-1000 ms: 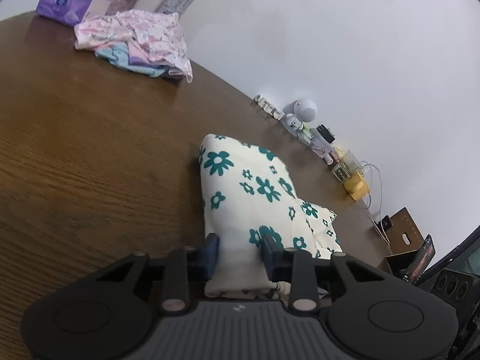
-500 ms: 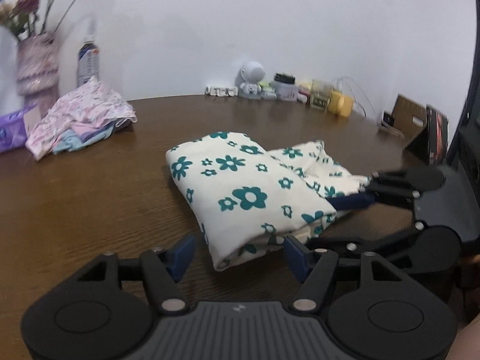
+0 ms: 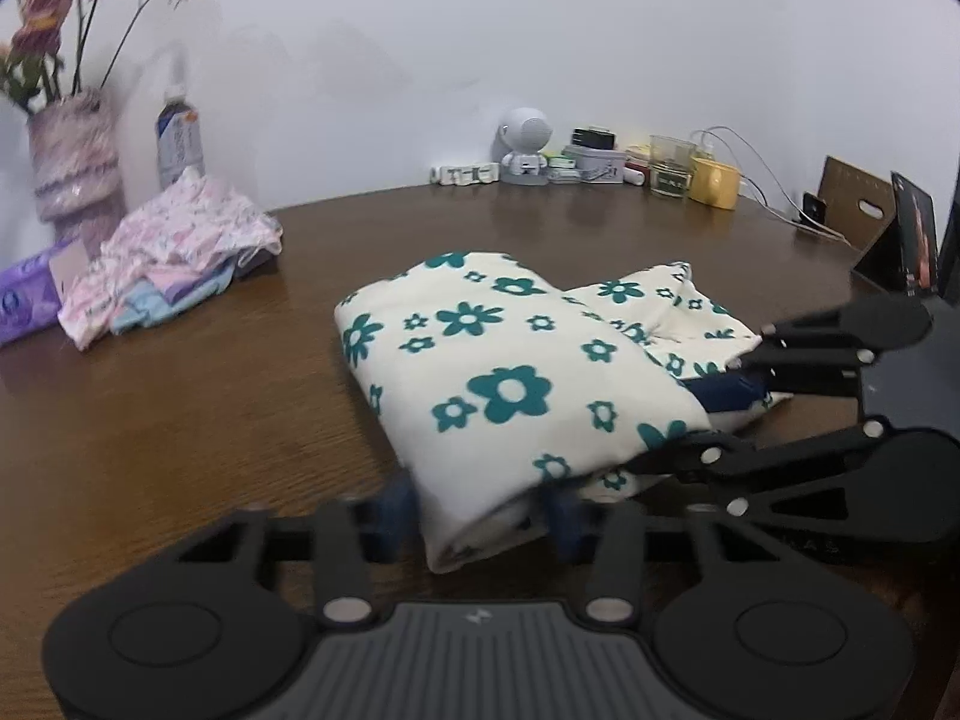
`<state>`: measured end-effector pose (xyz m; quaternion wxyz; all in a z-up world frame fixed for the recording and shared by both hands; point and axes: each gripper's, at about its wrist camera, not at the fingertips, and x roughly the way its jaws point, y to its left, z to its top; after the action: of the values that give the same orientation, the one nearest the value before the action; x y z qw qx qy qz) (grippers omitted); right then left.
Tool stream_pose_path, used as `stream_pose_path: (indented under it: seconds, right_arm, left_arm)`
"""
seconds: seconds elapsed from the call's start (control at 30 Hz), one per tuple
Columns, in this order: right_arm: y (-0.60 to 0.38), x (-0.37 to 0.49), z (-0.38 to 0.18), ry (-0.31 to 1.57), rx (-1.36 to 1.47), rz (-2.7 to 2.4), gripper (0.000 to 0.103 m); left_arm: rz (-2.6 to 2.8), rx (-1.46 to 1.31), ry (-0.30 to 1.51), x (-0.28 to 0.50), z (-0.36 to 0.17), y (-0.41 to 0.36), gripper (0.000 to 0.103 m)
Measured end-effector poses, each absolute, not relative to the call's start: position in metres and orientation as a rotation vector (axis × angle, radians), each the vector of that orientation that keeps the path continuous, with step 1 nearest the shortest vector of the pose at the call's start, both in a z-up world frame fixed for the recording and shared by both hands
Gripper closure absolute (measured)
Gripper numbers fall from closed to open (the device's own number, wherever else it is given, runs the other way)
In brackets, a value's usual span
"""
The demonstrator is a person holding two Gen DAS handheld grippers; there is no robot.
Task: Fold clothes
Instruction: 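Roll the pinched dress edge over onto the bundle with both tools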
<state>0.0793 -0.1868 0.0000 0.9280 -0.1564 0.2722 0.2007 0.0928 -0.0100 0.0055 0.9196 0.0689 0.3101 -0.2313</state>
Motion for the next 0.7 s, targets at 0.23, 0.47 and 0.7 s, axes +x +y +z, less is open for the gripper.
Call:
stream_pose_path:
  seconds: [0.23,0.47,0.7]
  right_arm:
    - [-0.191,0.074,0.002,0.57,-0.288,0.394,0.062]
    - [-0.186,0.064,0.008,0.547,-0.314,0.373,0.085]
    - [-0.186,0.067,0.005,0.571,-0.278,0.355,0.086]
  left_arm:
    - [-0.456,0.066,0.652,0.088,0.006,0.004,0.063]
    - [-0.429,-0.024,0.649,0.083,0.007,0.012,0.089]
    - [-0.413,-0.124,0.644,0.079,0.005,0.02,0.084]
